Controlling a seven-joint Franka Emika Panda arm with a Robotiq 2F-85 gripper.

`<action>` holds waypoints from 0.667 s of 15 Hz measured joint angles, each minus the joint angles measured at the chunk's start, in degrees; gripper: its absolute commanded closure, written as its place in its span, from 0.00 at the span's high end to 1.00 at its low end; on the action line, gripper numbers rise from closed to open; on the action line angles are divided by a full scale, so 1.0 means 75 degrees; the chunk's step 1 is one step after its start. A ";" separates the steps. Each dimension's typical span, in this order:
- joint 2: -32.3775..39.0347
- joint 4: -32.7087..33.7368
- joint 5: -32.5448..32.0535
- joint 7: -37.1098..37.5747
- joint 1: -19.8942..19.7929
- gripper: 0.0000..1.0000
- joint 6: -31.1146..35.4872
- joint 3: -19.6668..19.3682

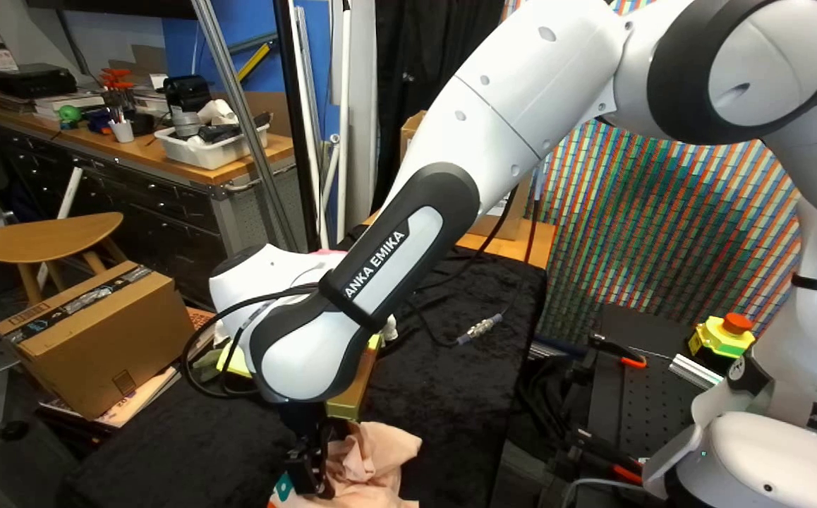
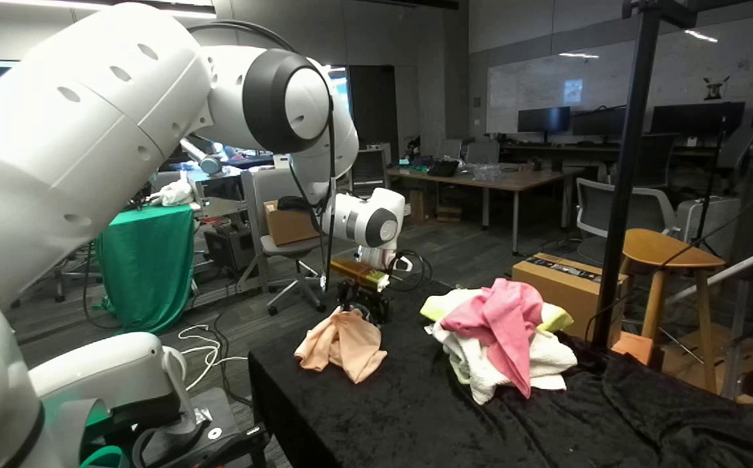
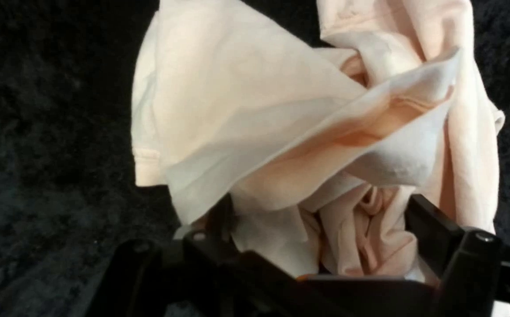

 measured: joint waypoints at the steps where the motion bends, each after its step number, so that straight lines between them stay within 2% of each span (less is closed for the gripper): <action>1: 0.0039 0.0067 0.0000 0.0001 0.0000 0.75 -0.0056 0.0000; 7: 0.0093 0.0263 0.0000 -0.0002 0.0000 0.26 -0.0146 0.0001; 10: 0.0093 0.0315 0.0000 -0.0038 -0.0003 0.08 -0.0202 0.0006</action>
